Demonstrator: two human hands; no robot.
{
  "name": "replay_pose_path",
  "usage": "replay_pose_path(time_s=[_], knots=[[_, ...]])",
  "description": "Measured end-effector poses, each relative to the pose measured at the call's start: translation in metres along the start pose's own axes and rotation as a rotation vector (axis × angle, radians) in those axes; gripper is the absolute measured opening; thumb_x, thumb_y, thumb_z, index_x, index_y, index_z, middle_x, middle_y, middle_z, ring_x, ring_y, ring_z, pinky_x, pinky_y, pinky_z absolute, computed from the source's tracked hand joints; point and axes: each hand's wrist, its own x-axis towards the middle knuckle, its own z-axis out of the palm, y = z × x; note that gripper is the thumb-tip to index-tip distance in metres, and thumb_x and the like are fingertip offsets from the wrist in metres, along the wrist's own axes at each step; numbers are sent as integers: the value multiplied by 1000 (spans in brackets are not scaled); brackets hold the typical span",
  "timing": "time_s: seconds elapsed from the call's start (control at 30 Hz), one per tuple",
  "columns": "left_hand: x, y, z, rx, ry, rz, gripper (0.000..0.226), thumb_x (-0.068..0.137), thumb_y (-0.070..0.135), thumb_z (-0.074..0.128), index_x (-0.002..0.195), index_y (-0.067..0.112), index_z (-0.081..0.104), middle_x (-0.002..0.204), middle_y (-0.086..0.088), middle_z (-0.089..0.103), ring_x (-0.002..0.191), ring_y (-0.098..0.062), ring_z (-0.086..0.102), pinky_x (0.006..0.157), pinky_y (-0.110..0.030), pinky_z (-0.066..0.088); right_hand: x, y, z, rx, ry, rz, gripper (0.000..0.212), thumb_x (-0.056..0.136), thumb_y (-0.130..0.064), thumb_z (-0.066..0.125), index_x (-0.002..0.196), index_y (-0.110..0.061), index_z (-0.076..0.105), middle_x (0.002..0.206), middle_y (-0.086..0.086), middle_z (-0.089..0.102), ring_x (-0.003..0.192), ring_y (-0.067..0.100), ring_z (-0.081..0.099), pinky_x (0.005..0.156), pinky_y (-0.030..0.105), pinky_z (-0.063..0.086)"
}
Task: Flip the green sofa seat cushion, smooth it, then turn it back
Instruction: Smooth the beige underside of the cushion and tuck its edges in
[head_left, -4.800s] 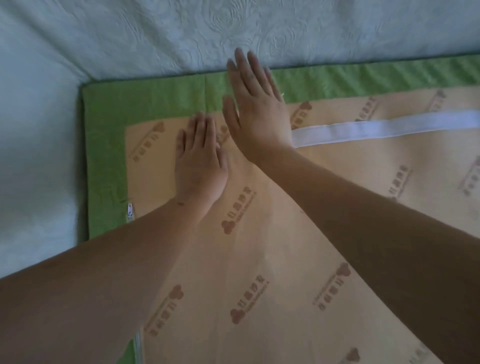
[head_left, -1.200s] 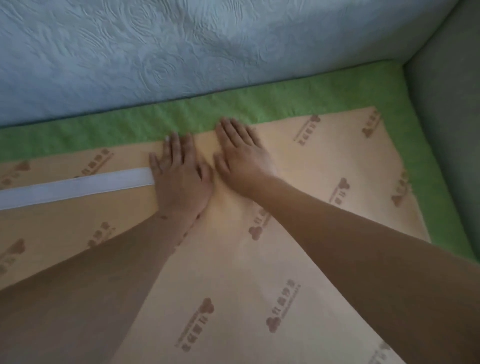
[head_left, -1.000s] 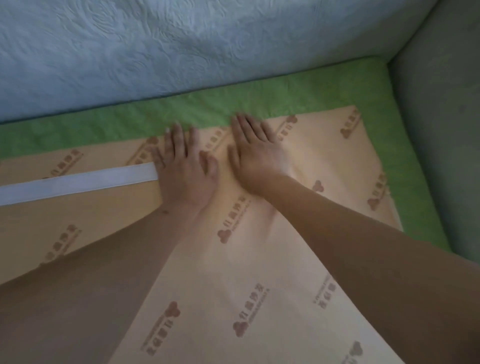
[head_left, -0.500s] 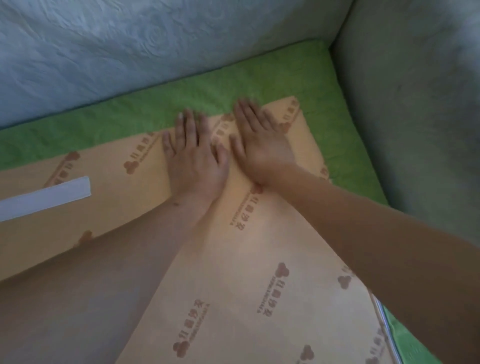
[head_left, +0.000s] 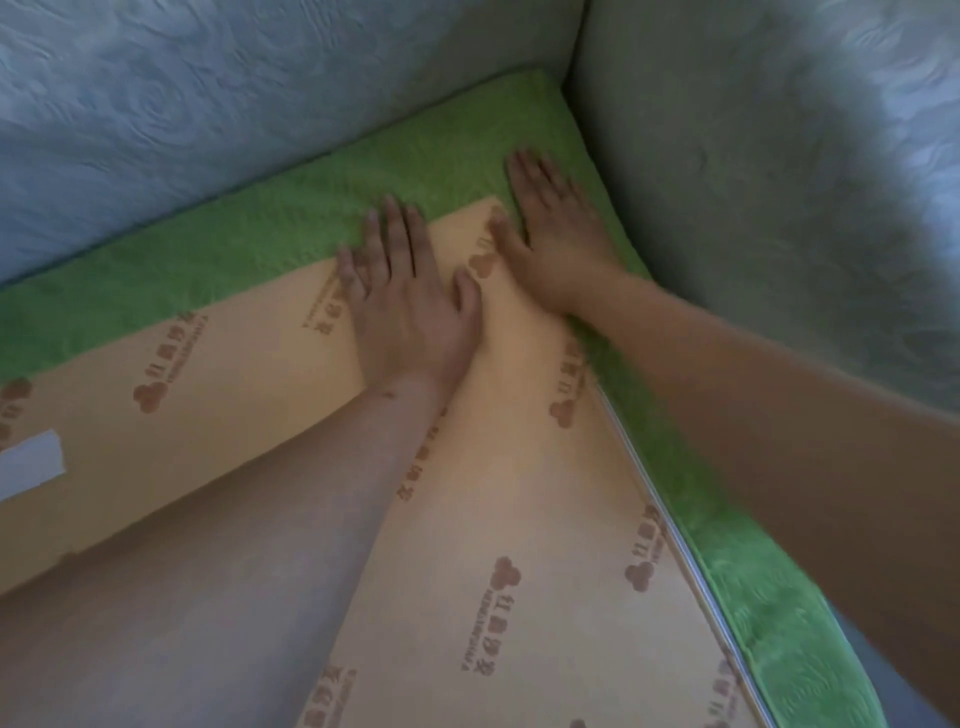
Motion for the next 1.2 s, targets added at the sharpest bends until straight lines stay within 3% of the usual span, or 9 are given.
replay_pose_path(time_s=[0.17,0.3,0.4,0.57,0.67,0.8,0.93,1.07,1.2], knots=[[2,17,3,-17,0,55,71,100,49,17,159,10,12,166,-10,11,154,-23,5,123,-51,3,5,29,-22,51,262,147,60,106,-36,25,158,-8,15,166,8,12,153,22,12,123,30,7],[2,17,2,-10,-12,85,70,100,50,18,159,14,11,166,-10,10,154,-22,3,124,-50,2,-3,36,-7,188,5,184,62,107,-40,25,159,-13,6,167,3,0,154,21,5,125,37,8],[-5,19,1,-32,-29,90,71,98,51,19,159,13,13,166,-11,10,154,-22,3,124,-49,2,-17,19,-20,131,239,176,61,105,-37,23,158,-9,16,166,1,9,153,21,11,125,37,11],[-40,17,-4,-64,-50,138,71,97,46,25,158,12,16,166,-11,13,154,-22,5,124,-46,4,-51,10,4,123,92,132,62,105,-38,24,159,-10,10,167,6,6,154,20,5,124,34,1],[-51,10,-2,-66,-41,178,68,97,40,27,158,12,17,165,-12,14,154,-22,8,124,-46,6,-51,-3,-16,180,357,237,60,104,-35,24,157,-6,19,166,9,13,153,22,11,125,37,10],[-63,-2,-6,-48,-26,186,66,95,33,32,156,10,26,164,-10,21,153,-21,15,124,-45,11,-85,-21,18,63,151,159,65,101,-40,23,158,-7,17,166,9,14,153,22,12,125,39,11],[-71,-20,-10,-63,-4,147,64,96,32,29,156,8,26,165,-9,17,153,-21,11,125,-44,9,-86,-38,-3,102,411,239,58,104,-32,26,158,-10,18,164,-1,9,153,21,11,125,37,13],[-86,-37,-14,-80,23,106,65,94,31,30,154,7,30,164,-9,20,153,-21,14,124,-44,12,-112,-59,27,-6,186,115,66,100,-41,20,158,-11,16,166,7,10,153,23,9,124,44,14],[-96,-65,-17,-72,26,98,64,97,31,27,156,6,25,165,-10,17,153,-22,12,124,-44,12,-106,-92,15,36,390,141,58,105,-33,23,159,-11,15,166,0,5,154,20,6,125,39,9]])
